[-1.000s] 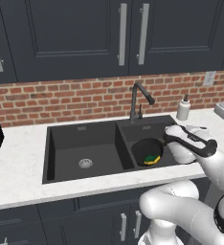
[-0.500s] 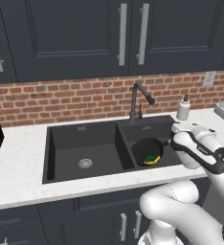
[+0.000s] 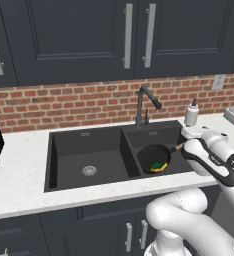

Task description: Pick the pan and sponge and place them into the sink. Then turn on the water.

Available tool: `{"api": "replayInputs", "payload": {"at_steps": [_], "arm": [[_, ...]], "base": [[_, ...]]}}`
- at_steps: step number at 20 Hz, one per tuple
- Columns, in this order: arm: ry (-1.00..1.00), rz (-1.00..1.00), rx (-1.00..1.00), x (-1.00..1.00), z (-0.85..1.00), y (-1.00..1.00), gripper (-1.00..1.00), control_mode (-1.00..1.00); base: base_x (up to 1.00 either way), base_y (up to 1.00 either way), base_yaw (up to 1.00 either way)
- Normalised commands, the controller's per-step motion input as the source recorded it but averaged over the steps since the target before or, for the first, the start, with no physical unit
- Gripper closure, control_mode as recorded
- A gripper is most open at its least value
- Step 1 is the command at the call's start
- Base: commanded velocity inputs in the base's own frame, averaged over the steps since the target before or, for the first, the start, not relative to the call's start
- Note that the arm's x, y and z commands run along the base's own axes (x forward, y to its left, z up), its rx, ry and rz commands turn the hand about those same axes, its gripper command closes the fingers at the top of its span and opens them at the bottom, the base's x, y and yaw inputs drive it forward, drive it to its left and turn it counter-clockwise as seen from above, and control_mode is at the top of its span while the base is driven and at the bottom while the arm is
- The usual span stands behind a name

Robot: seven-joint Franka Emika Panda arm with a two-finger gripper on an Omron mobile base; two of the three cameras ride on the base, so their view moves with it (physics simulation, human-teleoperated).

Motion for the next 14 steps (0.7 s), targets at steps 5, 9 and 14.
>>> {"api": "replayInputs", "payload": {"at_steps": [5, 9, 14], "arm": [[0.02, 0.03, 0.0, 0.16, -0.09, 0.04, -1.0, -1.0], [0.01, 0.05, 0.0, 0.11, -0.06, 0.06, -1.0, -1.0], [0.0, 0.06, 0.0, 0.02, -0.13, 0.02, -1.0, -1.0]], "base": [[0.0, 0.0, 0.0], [0.0, 0.0, 0.0], [0.0, 0.0, 0.0]]}}
